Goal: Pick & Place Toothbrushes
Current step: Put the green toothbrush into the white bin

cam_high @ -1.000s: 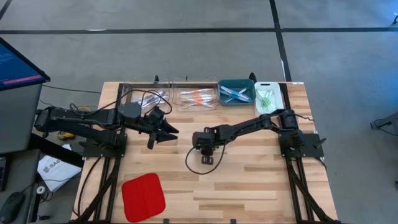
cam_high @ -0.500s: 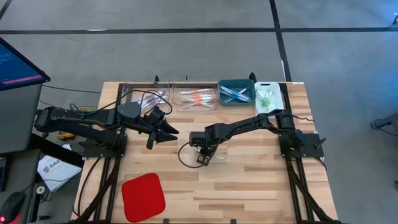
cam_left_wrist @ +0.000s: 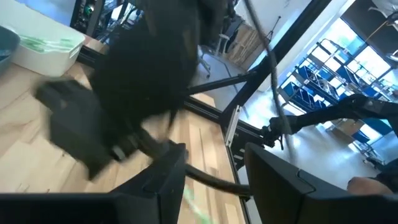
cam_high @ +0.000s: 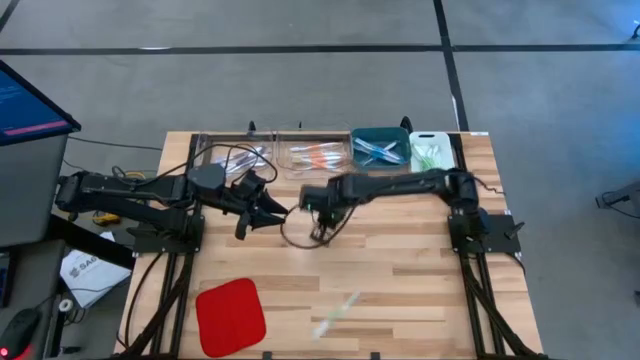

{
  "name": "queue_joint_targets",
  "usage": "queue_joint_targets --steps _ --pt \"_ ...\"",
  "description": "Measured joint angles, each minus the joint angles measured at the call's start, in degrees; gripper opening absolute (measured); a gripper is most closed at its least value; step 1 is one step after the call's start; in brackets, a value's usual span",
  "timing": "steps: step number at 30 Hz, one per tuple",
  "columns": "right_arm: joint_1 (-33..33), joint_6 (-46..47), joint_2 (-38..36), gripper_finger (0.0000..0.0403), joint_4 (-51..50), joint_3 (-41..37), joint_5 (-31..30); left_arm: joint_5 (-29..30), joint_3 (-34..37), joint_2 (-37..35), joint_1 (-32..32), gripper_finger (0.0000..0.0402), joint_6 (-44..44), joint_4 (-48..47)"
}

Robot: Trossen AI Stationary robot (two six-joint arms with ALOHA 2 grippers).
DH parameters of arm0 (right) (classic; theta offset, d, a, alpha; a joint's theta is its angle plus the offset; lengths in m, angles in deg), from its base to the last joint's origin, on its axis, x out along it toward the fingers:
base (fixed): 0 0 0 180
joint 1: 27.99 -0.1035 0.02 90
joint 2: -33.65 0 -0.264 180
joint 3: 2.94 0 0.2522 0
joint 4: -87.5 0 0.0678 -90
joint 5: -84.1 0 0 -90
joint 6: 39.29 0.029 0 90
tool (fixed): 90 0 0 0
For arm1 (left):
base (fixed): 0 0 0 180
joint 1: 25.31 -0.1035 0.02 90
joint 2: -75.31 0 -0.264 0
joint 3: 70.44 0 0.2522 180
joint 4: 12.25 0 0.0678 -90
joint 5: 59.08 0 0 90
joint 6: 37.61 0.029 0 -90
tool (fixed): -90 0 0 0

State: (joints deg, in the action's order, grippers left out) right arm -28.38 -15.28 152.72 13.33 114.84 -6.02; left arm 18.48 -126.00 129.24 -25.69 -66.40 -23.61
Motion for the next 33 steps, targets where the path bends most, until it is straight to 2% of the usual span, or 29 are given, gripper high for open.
queue_joint_targets --steps 8,14,27,33 --pt "5.3 -0.4 -6.6 0.0003 2.9 0.4 -3.5 0.1 0.0 0.0 0.0 0.0158 0.0 0.5" --pt "6.3 -0.6 -7.0 0.0002 3.5 0.4 -4.9 0.1 0.0 0.0 0.0 0.0158 0.2 0.4" --pt "3.8 -0.1 -7.0 0.0000 4.1 0.4 -6.0 0.1 0.0 0.0 0.0 0.0158 0.0 0.6" --pt "-2.1 4.1 -7.1 0.0000 4.8 0.4 -6.8 0.1 0.0 0.0 1.3 0.0158 -1.5 0.6"
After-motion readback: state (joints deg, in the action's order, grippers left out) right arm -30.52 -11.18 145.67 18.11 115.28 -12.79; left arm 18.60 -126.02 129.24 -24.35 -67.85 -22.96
